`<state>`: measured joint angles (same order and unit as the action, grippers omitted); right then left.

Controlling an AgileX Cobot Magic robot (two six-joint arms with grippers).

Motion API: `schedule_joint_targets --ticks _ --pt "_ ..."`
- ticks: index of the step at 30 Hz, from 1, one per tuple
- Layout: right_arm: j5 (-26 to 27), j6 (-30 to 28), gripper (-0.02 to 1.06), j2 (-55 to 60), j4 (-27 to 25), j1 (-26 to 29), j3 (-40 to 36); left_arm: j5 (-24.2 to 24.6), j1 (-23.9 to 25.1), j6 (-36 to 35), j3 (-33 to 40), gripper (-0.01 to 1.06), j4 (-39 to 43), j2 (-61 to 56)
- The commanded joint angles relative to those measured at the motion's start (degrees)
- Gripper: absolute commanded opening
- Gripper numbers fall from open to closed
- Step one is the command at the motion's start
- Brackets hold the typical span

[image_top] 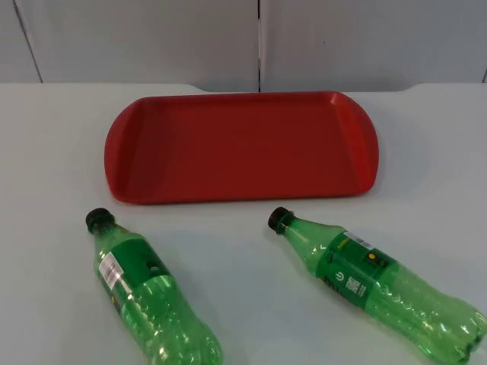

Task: Place the bottle upright on the tray.

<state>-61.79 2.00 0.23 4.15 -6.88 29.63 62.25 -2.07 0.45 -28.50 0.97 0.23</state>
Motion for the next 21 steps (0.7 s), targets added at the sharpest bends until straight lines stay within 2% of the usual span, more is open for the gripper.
schedule_joint_targets --ticks 1,12,21 --pt "0.04 -0.26 1.04 -0.23 0.19 0.32 -0.15 -0.68 0.10 -0.14 0.25 1.05 -1.42 -0.23" --pt "0.04 -0.26 1.04 -0.23 0.19 0.32 -0.15 -1.38 0.10 -0.14 0.03 1.05 -6.77 -0.23" --pt "0.04 -0.37 1.04 -0.23 0.19 0.32 -0.15 -1.70 0.10 -0.14 -4.20 1.05 -7.67 3.62"
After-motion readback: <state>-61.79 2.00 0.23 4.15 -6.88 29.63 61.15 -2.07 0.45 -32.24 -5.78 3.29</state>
